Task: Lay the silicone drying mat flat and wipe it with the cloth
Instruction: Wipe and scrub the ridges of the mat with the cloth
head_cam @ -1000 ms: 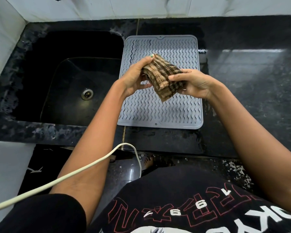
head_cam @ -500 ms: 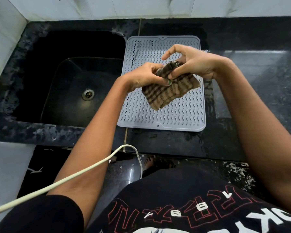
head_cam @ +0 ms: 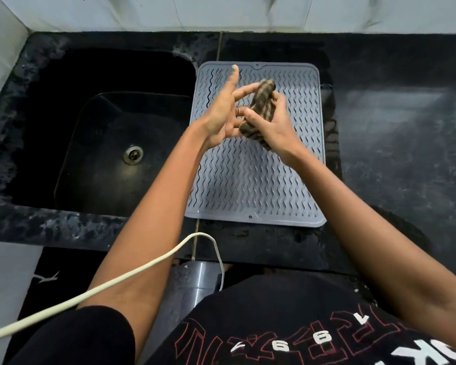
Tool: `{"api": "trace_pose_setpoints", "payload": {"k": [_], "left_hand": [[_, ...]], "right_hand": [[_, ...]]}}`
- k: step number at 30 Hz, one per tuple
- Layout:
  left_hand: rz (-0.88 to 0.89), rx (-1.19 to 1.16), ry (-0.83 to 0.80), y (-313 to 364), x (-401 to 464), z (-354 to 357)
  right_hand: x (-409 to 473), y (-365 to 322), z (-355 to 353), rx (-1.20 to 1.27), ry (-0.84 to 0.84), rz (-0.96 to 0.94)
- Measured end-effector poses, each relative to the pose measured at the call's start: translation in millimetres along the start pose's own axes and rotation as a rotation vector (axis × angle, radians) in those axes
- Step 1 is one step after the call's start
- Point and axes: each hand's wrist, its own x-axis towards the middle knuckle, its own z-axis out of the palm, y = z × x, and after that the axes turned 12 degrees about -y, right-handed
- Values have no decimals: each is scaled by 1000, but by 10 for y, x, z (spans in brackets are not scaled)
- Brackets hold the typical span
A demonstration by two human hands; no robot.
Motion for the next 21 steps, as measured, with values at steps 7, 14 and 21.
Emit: {"api": "trace_pose_setpoints", "payload": {"k": [7, 14, 21], "left_hand": [[-17, 631, 281, -151, 479, -623], [-52, 709, 255, -46, 846, -1019], [-116, 896, 293, -69, 961, -1147]], "right_hand": [[706, -113, -225, -389, 364, -107], [1180, 377, 292, -1150, -23, 71], [1754, 366, 212, -1114, 155, -15]]}}
